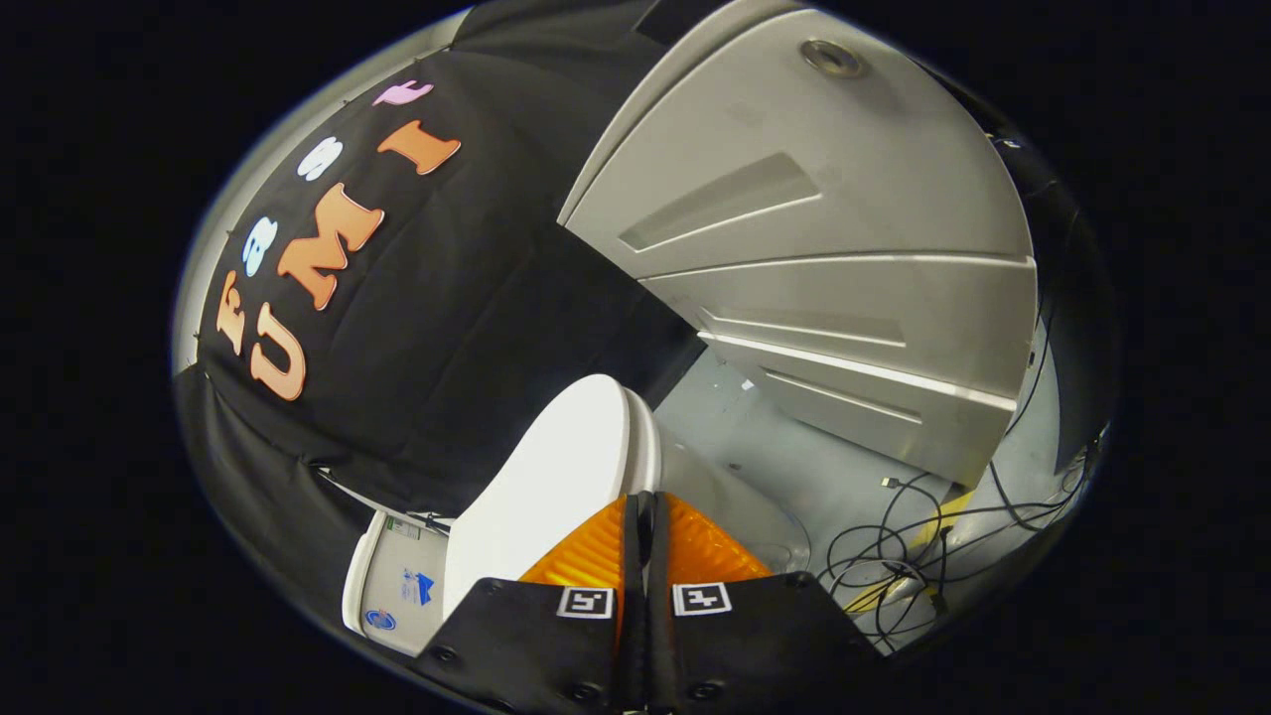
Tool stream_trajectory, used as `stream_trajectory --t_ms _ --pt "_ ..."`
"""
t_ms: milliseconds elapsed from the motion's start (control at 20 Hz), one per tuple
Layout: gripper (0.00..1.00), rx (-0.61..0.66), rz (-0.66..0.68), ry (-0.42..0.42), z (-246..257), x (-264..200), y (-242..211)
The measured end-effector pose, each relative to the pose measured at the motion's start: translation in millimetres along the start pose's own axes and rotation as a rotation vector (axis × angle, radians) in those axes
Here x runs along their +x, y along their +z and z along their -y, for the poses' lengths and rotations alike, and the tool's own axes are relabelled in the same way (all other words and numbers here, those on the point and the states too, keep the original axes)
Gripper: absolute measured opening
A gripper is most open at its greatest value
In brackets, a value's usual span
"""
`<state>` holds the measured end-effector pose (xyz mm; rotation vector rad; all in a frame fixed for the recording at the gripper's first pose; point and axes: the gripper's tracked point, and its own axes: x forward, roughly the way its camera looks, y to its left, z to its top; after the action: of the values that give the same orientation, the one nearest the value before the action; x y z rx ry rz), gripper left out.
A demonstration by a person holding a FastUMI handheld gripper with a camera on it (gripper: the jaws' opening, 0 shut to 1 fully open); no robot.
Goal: Open the toilet lid.
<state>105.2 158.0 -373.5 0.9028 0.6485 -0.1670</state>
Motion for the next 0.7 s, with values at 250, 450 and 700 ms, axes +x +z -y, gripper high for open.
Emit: stream_trajectory --t_ms 250,450,700 --pt "0.08 -0.114 0.107 0.010 -23 -3 21" --pt "0.08 -0.121 0.126 0.018 -29 -4 25" --pt "0.08 -0.140 0.162 0.027 -40 -7 34"
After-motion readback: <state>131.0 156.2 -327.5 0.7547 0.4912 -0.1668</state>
